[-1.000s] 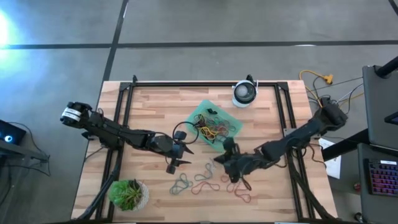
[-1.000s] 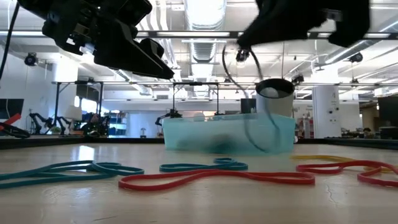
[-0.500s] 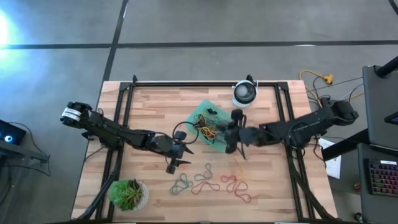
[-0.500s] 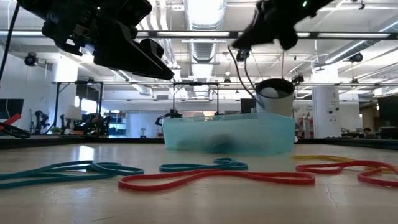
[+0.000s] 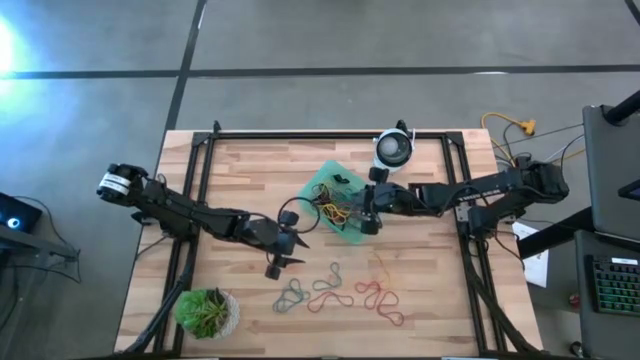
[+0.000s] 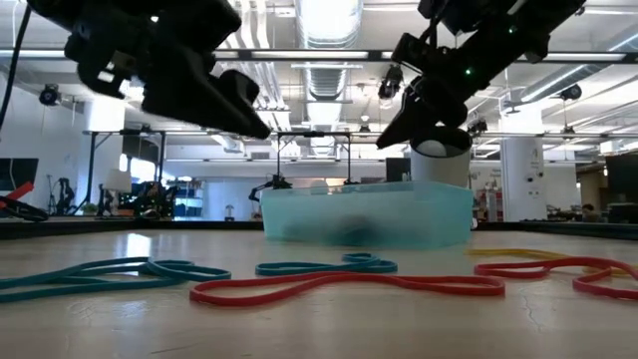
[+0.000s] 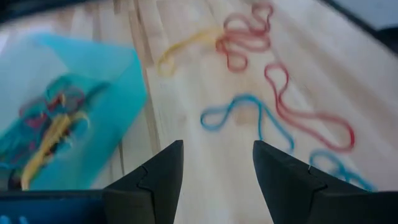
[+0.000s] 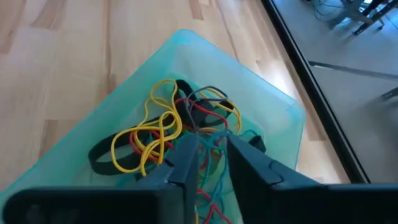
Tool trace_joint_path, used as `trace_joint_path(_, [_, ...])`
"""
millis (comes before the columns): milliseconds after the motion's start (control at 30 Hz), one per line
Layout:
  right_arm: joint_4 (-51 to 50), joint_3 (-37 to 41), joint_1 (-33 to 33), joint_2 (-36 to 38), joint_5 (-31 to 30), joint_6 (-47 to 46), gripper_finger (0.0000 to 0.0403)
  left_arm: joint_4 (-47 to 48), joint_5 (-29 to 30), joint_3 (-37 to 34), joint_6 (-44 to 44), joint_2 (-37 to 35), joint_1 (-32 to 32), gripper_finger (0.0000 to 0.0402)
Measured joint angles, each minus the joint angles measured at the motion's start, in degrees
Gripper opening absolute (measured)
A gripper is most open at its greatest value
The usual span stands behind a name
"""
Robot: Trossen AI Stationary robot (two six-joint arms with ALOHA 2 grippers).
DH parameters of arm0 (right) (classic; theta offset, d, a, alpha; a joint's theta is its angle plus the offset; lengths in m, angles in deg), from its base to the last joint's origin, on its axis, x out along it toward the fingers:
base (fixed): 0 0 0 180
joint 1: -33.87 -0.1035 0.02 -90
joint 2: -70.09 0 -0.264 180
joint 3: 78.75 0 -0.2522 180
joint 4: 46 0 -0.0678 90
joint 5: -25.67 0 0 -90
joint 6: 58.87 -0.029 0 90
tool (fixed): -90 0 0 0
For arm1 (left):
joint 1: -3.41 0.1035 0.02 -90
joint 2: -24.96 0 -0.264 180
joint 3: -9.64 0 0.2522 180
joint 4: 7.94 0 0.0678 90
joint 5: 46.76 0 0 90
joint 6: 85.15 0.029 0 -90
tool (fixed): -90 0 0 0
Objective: Pick and place rubber bands into bin
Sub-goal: Put the blue rubber band into the blue bin
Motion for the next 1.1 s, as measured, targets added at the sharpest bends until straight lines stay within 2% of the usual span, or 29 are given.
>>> trace_joint_path(167, [0.01, 0.0, -1.28, 0.54, 1.82, 1.29, 0.0126, 7.03, -1.84, -0.14, -4.4, 0.0, -0.07, 0.0178])
trace_joint_path(300, [0.0, 0.0, -3.68, 0.81, 2.97, 1.46, 0.0138, 6.64, -4.84, -0.79, -7.39, 0.98, -0.6, 0.0178])
trace_joint_path(400, [0.01, 0.02, -6.48, 1.09, 3.35, 1.49, 0.0137, 6.02, -6.17, -0.7, -7.49, 3.17, -1.12, 0.0178])
trace_joint_path(567, [-0.11, 0.46, -12.11, 1.5, 9.19, 1.34, 0.013, 4.49, -11.22, -0.7, -7.55, 7.43, -1.26, 0.0178])
trace_joint_path(733, [-0.03, 0.48, -17.84, 2.14, 9.64, 0.11, 0.0123, 3.78, -16.31, -0.33, -10.2, 10.27, -1.47, 0.0178])
trace_joint_path(900, [0.05, 0.17, -21.05, 3.37, 8.56, 0.08, 0.0116, 3.61, -16.68, -0.09, -10.55, 10.91, -2.39, 0.0178])
trace_joint_path(1100, [-0.24, 0.25, -21.81, 5.17, 8.47, -0.43, 0.0107, 0.59, -16.77, -0.07, -10.5, 11.13, -4.63, 0.0178])
